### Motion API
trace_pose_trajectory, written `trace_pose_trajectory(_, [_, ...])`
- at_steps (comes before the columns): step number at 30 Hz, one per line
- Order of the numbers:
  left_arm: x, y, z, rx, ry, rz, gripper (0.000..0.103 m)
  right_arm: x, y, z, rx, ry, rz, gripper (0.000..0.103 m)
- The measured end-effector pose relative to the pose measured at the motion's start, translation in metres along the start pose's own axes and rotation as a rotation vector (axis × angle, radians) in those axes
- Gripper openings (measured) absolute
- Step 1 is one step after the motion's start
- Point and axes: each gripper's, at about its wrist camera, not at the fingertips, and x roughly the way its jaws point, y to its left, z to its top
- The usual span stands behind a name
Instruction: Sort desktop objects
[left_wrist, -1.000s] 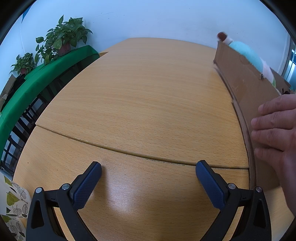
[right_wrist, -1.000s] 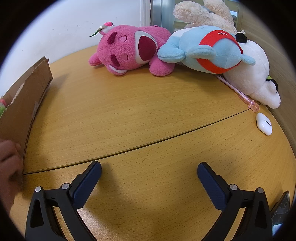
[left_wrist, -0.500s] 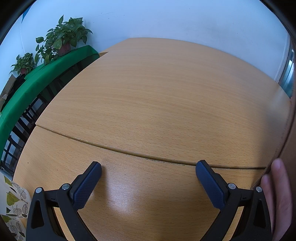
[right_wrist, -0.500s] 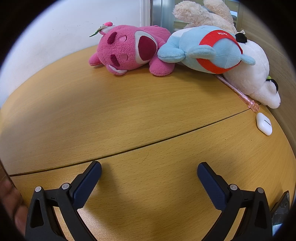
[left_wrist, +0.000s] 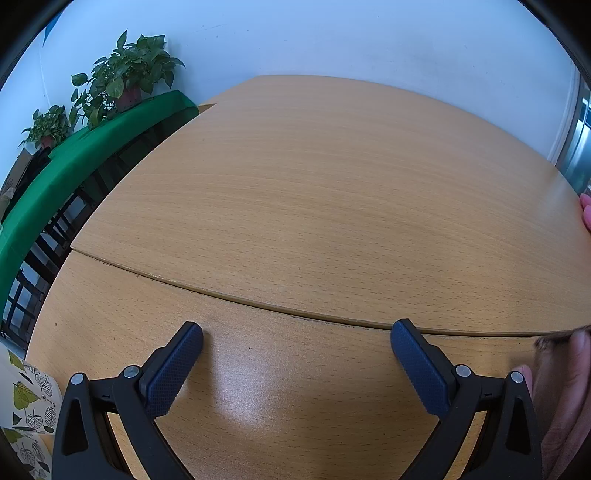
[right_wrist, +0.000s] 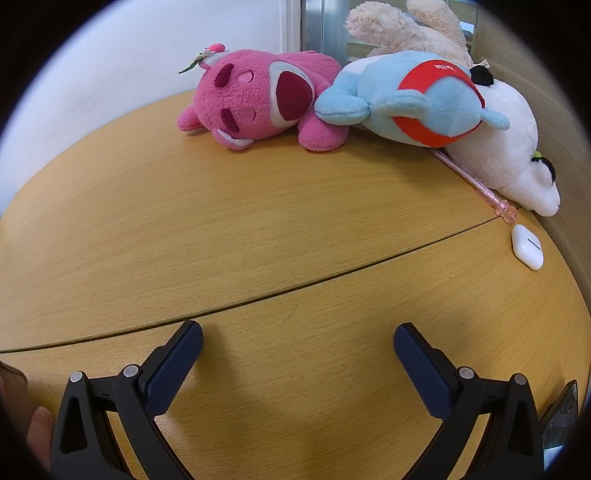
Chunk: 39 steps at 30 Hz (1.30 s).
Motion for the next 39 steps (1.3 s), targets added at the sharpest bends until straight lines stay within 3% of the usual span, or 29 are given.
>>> trace_pose_trajectory(39, [-0.0001,0.0001,0.0009,0.001,0.0,0.0,0.103,-0.0029,0.0006,-0.0011,-0.003,-0.002,0.005,0.103])
